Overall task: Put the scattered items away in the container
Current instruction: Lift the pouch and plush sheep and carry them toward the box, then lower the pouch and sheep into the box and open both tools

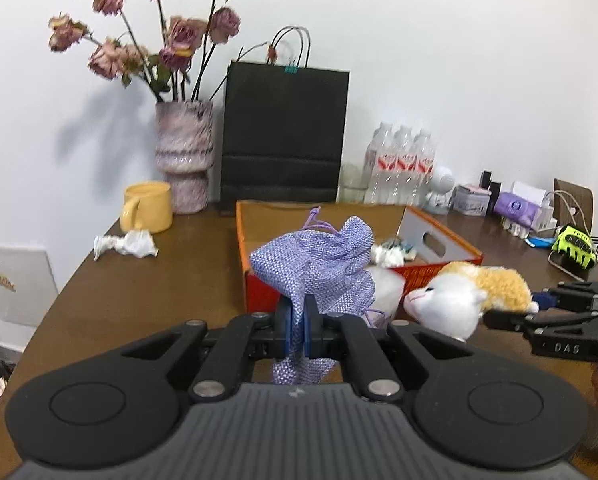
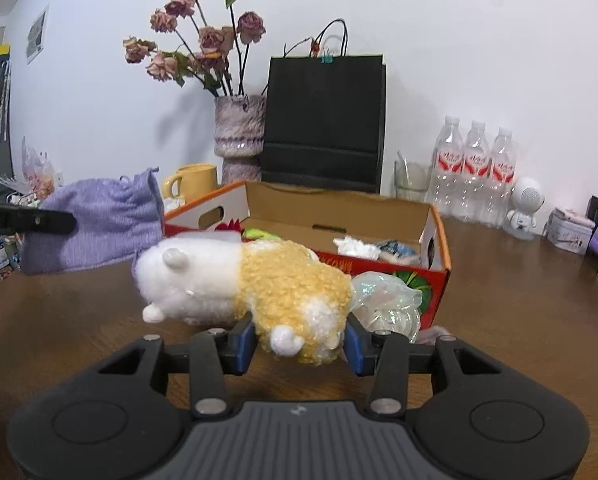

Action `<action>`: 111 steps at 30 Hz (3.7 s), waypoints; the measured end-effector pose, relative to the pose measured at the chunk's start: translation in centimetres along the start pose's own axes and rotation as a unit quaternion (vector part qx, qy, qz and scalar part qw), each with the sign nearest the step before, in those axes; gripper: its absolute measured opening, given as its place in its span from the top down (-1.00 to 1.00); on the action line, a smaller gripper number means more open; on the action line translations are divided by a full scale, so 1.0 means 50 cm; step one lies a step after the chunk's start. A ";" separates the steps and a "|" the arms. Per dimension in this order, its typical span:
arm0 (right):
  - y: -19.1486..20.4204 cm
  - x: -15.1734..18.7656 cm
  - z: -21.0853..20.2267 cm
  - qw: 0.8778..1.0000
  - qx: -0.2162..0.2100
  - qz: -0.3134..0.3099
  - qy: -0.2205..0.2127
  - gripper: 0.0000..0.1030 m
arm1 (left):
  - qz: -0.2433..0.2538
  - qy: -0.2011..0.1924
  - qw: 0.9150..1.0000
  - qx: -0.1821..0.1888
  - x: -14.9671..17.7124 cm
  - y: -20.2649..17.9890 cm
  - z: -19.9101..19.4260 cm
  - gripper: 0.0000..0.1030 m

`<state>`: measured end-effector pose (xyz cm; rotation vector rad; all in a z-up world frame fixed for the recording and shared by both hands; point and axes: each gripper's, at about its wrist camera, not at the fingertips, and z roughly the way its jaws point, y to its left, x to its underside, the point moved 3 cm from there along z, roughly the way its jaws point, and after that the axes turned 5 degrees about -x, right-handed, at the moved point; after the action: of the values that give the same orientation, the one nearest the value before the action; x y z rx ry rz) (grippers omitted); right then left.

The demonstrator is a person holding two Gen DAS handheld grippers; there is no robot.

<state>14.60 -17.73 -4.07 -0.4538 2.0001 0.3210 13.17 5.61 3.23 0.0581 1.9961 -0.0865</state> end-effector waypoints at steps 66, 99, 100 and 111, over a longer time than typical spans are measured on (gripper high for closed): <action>-0.052 -0.121 0.062 0.998 0.044 -0.045 0.001 0.10 | -0.023 -0.023 0.999 0.035 -0.084 -0.031 0.063 0.88; -0.158 -0.175 0.360 0.995 0.066 0.009 0.074 -1.00 | -0.061 0.056 0.997 -0.003 -0.125 -0.050 0.411 -1.00; -0.157 -0.176 0.356 0.995 0.065 0.010 0.073 -1.00 | -0.057 0.054 0.997 -0.007 -0.127 -0.054 0.409 -1.00; -0.172 -0.189 0.191 0.996 0.088 0.025 0.010 -1.00 | -0.051 -0.015 0.998 -0.021 -0.149 -0.053 0.254 -1.00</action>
<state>29.93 -19.81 -0.14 -0.2966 2.0413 0.1689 27.55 1.85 4.86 -0.0724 1.9697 -0.1114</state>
